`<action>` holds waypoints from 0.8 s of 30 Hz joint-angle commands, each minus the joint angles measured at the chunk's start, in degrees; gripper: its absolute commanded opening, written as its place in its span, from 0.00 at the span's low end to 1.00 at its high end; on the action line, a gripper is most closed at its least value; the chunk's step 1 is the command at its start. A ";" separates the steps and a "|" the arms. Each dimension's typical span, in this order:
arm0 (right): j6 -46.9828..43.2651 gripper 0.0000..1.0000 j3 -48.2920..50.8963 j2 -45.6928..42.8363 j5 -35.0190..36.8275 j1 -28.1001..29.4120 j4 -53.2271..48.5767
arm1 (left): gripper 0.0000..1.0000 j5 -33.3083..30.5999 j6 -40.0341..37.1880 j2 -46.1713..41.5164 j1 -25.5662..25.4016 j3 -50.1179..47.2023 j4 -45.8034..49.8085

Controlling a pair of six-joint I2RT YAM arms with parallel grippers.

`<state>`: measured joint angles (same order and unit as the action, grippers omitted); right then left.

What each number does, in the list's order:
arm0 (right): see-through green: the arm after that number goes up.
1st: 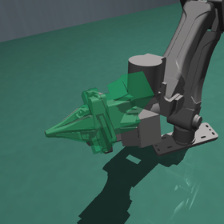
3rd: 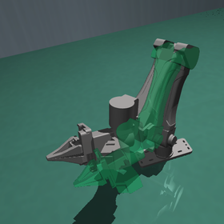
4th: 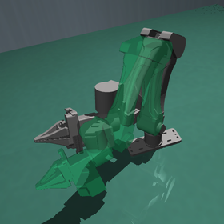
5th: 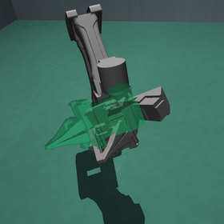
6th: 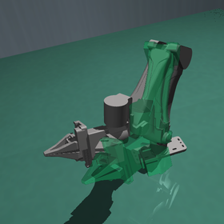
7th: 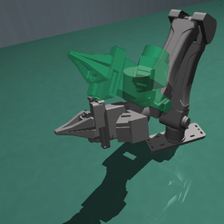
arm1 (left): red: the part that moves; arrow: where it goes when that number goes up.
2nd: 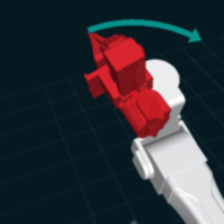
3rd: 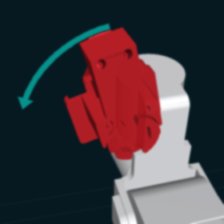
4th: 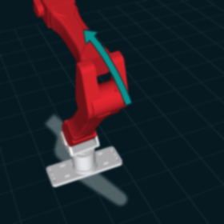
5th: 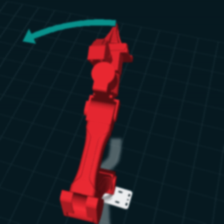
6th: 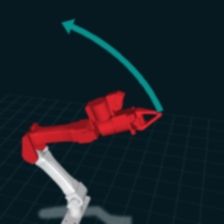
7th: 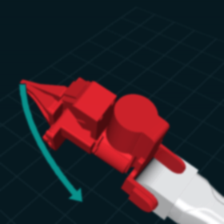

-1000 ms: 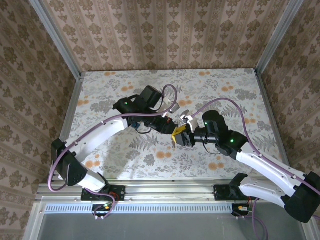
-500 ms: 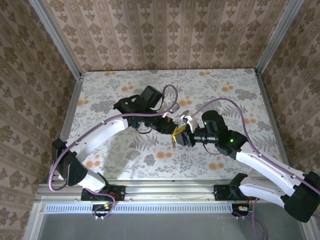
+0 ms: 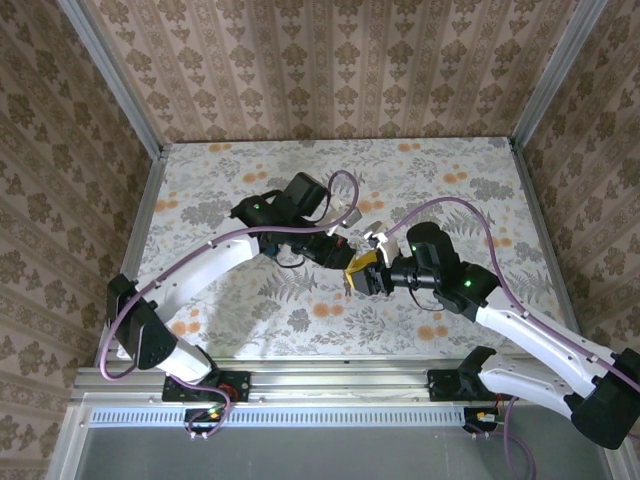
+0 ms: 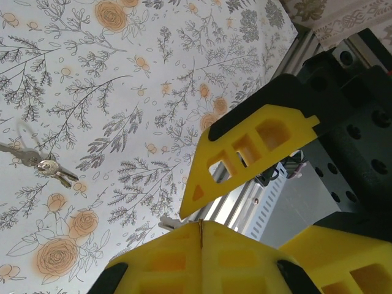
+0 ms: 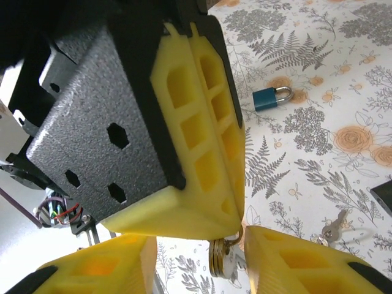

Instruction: Unlock with the key

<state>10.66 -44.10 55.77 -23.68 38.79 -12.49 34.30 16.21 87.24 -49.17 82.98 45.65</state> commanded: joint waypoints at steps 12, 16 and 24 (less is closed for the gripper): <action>1.60 0.30 -2.03 2.30 -1.31 0.18 1.84 | 0.00 0.85 -0.13 0.66 -1.39 1.57 -1.07; 1.78 0.25 -2.66 3.50 -2.02 0.24 2.47 | 0.00 0.86 0.13 0.86 -1.62 1.13 -1.48; 2.17 0.26 -1.72 3.04 -1.36 0.32 2.64 | 0.00 0.85 0.75 0.80 -1.64 0.52 -2.50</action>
<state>12.29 -44.64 59.46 -24.43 38.83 -12.56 33.45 16.29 87.50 -49.91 83.00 44.58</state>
